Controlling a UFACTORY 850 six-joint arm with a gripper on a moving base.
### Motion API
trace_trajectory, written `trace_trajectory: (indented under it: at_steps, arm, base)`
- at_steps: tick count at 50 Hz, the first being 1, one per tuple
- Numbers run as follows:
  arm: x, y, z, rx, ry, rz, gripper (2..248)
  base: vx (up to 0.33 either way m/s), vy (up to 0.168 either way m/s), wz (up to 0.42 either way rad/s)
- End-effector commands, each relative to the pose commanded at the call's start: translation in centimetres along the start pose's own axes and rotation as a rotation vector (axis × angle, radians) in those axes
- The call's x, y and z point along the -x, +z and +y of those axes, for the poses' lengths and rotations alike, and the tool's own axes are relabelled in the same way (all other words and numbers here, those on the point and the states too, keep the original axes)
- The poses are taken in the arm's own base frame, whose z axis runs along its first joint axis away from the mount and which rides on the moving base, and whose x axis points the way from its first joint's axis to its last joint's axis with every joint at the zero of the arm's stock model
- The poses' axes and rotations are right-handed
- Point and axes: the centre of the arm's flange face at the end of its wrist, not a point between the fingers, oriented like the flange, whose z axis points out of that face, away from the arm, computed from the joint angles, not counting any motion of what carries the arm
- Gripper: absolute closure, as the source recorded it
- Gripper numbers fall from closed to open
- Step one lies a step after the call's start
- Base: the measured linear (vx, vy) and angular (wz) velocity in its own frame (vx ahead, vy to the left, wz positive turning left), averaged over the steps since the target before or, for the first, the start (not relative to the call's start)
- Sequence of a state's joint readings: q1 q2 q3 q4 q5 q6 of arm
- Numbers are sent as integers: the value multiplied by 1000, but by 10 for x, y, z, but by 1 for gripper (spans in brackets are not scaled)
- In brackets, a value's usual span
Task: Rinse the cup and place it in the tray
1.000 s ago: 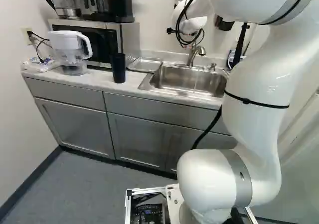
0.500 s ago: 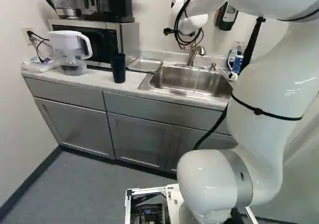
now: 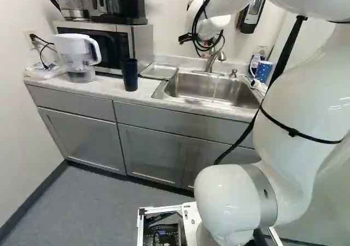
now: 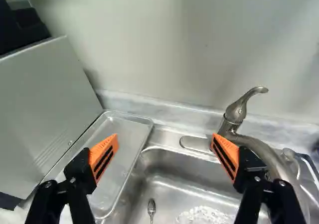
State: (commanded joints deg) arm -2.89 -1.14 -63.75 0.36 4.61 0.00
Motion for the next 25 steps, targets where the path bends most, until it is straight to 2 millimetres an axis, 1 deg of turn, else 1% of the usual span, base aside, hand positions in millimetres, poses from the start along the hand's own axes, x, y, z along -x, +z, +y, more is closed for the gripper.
trace_trajectory:
  at_steps: [25]
  arm:
    - [18,-18,1,2,19,-123,3]
  base:
    - [0,0,0]
